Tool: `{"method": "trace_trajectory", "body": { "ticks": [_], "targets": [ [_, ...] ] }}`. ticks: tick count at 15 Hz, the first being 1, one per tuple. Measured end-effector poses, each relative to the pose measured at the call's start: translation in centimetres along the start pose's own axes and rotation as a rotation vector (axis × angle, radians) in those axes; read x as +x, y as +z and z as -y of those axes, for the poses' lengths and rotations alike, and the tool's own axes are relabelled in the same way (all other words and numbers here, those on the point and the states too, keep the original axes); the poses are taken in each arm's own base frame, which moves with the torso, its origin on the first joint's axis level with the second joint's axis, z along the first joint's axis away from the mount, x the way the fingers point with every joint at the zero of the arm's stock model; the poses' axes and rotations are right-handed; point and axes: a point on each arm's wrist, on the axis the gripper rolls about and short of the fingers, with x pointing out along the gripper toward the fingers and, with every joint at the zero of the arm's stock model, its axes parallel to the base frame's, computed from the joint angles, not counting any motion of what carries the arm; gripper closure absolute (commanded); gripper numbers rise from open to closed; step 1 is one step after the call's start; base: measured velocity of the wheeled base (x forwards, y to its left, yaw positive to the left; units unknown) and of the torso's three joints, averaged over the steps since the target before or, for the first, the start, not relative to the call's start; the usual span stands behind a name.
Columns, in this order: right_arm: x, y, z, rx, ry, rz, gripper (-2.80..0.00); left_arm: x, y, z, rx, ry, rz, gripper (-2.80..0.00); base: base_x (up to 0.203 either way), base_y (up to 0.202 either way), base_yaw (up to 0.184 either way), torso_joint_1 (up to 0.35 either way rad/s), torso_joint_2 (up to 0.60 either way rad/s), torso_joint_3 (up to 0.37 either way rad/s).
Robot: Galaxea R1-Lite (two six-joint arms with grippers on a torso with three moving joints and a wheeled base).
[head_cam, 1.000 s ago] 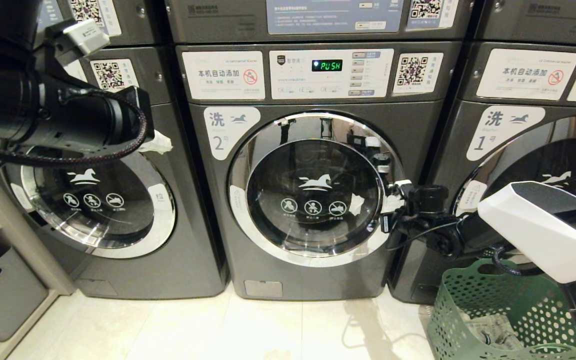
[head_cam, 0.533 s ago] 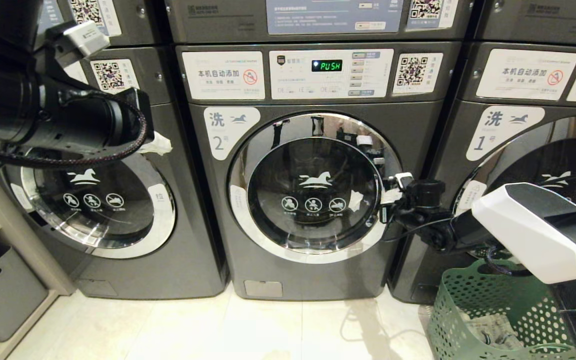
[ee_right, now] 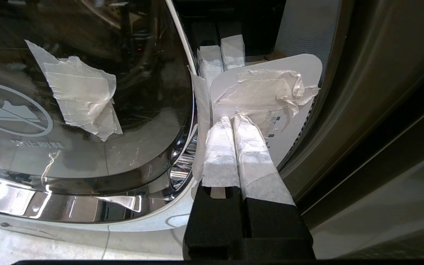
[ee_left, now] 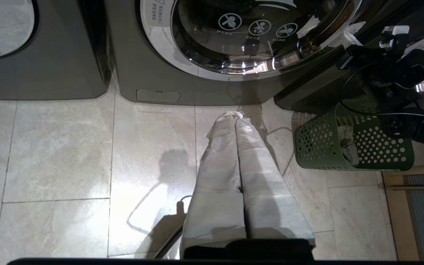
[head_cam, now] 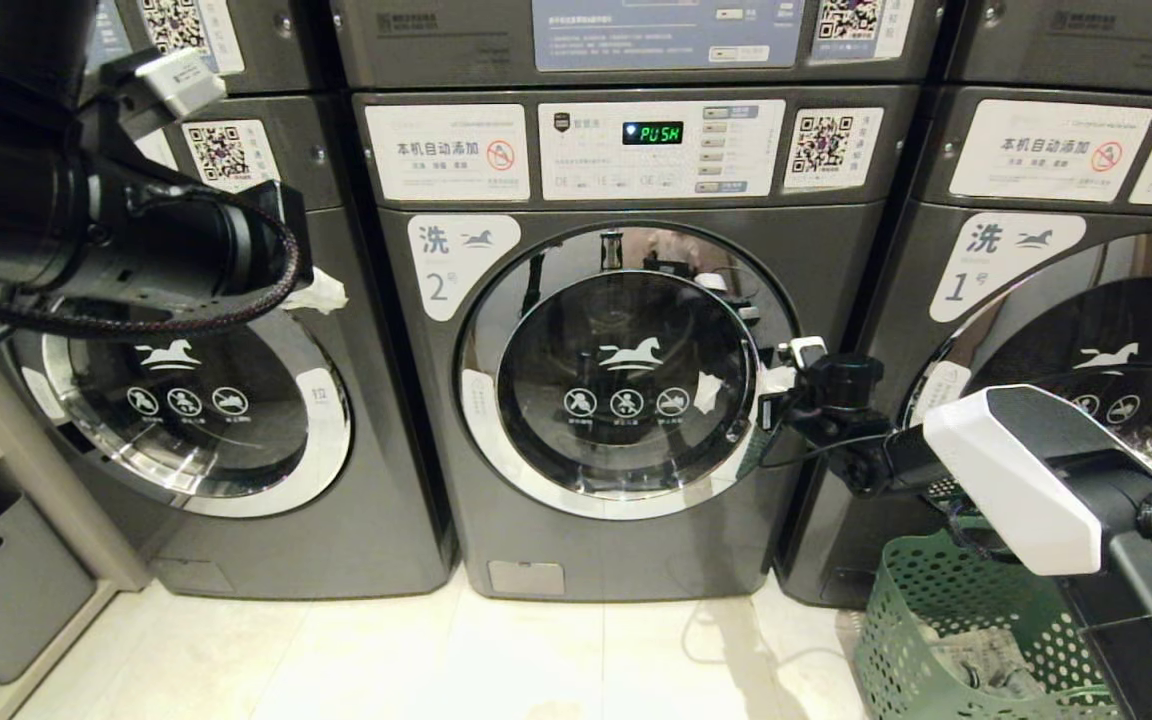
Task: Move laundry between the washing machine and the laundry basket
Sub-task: Press the washing machine door tightly with the right hand
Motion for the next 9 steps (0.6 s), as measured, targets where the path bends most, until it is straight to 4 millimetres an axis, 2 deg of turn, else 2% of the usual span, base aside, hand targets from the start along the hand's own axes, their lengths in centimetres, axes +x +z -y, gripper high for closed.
{"method": "trace_trajectory", "body": {
  "ticks": [5,9],
  "targets": [
    [1.2,-1.2,0.1,0.002,-0.008,0.017,0.00,0.4,-0.1,0.0,0.001,0.002,-0.009,0.00,0.000,0.000,0.000,0.000,0.00,0.000],
    [1.1,-1.7,0.0,0.000,-0.007,-0.006,0.00,0.8,-0.1,0.1,0.004,0.004,-0.016,0.00,0.000,0.000,0.000,0.000,0.00,0.000]
  ]
}}
